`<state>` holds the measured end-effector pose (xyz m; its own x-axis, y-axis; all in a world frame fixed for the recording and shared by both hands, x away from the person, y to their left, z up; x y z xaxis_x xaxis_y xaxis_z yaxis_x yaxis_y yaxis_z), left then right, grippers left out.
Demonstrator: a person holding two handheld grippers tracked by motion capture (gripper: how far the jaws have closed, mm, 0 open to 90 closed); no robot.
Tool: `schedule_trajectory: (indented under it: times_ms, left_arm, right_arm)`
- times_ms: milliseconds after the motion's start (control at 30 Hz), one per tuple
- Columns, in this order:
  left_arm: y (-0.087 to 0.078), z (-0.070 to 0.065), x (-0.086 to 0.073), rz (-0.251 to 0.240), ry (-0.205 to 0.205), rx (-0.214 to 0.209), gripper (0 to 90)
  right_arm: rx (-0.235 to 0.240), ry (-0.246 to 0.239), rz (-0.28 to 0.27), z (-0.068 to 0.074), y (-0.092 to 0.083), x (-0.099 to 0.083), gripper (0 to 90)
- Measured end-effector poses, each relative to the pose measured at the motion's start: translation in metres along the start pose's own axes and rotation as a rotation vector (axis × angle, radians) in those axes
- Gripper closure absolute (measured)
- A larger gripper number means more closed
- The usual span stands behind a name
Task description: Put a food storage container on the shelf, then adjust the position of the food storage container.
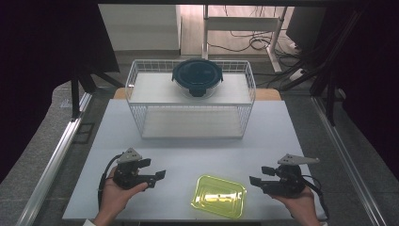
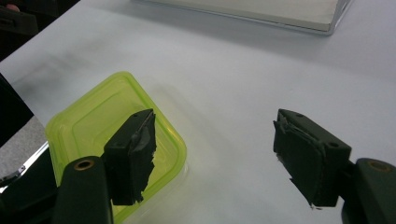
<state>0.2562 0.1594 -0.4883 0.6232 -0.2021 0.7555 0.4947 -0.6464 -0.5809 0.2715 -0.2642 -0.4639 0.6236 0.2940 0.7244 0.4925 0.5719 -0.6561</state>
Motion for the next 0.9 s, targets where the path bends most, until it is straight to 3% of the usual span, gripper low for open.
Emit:
schedule_trajectory:
  times_ms: [333,467,600,667,700,800,900]
  left_arm:
    - [-0.001,0.002,-0.001,0.0,-0.012,-0.002,22.5]
    - [-0.001,0.006,-0.003,0.003,-0.022,0.004,22.3]
    - [0.002,0.007,-0.006,0.017,-0.019,0.006,22.2]
    - [0.003,0.008,-0.007,0.022,-0.021,0.006,22.2]
    - [0.004,0.009,-0.008,0.029,-0.021,0.007,22.2]
    - [0.006,0.012,-0.008,0.032,-0.025,0.005,22.1]
    - [0.008,0.013,-0.007,0.035,-0.026,0.001,22.1]
  right_arm:
    - [-0.009,-0.01,0.01,-0.003,-0.001,0.001,35.2]
    - [0.002,-0.042,0.04,-0.001,0.0,0.0,48.7]
    - [0.031,-0.117,0.08,0.006,-0.001,-0.002,69.5]
    - [0.034,-0.137,0.096,0.008,-0.001,-0.003,73.6]
    - [0.036,-0.169,0.125,0.013,0.001,-0.007,80.3]
    - [0.042,-0.189,0.157,0.017,0.004,-0.011,87.1]
    - [0.039,-0.211,0.187,0.021,0.005,-0.016,88.3]
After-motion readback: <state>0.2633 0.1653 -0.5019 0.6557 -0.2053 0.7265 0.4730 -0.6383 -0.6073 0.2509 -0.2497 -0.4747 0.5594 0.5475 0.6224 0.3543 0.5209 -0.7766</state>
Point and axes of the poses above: each handheld gripper's, and its own axes: y roughly forward along the jaws, x roughly out of its top, z roughly to its left, the point moved 3 cm from there along y, roughly forward along the jaws, and after that the axes turned 4 degrees about -x, right-handed, at the moved point
